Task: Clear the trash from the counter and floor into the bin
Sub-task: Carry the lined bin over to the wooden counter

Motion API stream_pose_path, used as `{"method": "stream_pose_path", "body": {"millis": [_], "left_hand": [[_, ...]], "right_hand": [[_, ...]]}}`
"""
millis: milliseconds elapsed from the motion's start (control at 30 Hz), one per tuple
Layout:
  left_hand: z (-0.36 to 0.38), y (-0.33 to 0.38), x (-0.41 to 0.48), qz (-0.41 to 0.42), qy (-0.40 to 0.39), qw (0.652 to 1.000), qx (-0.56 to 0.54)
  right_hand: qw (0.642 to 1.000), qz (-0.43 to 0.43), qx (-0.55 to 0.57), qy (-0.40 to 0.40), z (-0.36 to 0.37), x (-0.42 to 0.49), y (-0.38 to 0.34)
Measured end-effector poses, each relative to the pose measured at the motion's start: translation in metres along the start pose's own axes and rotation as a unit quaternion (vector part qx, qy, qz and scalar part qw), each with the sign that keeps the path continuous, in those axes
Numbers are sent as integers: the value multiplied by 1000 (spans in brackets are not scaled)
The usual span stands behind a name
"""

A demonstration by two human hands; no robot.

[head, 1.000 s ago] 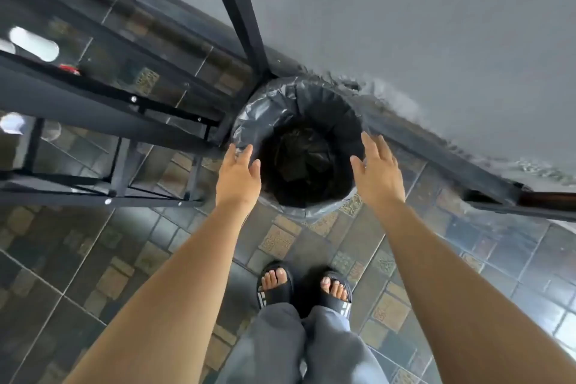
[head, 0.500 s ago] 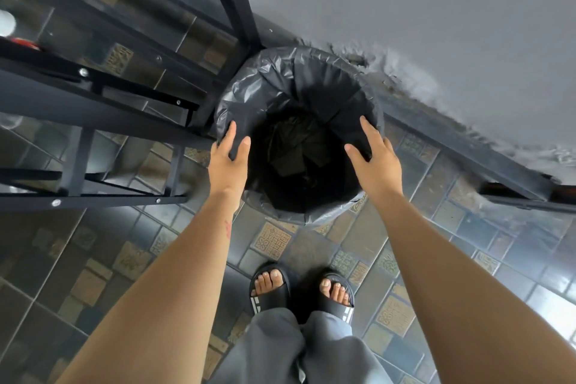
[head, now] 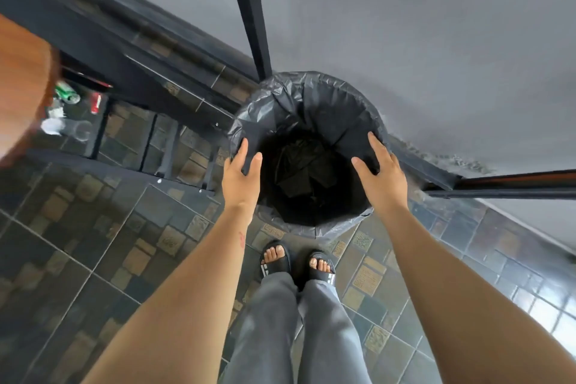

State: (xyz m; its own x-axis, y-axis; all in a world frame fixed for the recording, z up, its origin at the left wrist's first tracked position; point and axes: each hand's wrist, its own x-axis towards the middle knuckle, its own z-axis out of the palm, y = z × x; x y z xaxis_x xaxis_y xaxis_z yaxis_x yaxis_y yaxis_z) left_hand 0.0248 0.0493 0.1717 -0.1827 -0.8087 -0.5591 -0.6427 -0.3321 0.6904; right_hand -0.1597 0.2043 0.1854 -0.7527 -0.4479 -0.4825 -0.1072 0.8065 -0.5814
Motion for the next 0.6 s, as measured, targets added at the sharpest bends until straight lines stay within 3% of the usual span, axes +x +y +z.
{"method": "stream_pose_path", "body": {"millis": [300, 600], "left_hand": [[-85, 71, -128, 19, 57, 997, -45], [-163, 79, -255, 57, 119, 982, -134]], "right_hand": [[997, -48, 47, 30, -93, -121, -77], [981, -164, 103, 12, -149, -225, -123]]}}
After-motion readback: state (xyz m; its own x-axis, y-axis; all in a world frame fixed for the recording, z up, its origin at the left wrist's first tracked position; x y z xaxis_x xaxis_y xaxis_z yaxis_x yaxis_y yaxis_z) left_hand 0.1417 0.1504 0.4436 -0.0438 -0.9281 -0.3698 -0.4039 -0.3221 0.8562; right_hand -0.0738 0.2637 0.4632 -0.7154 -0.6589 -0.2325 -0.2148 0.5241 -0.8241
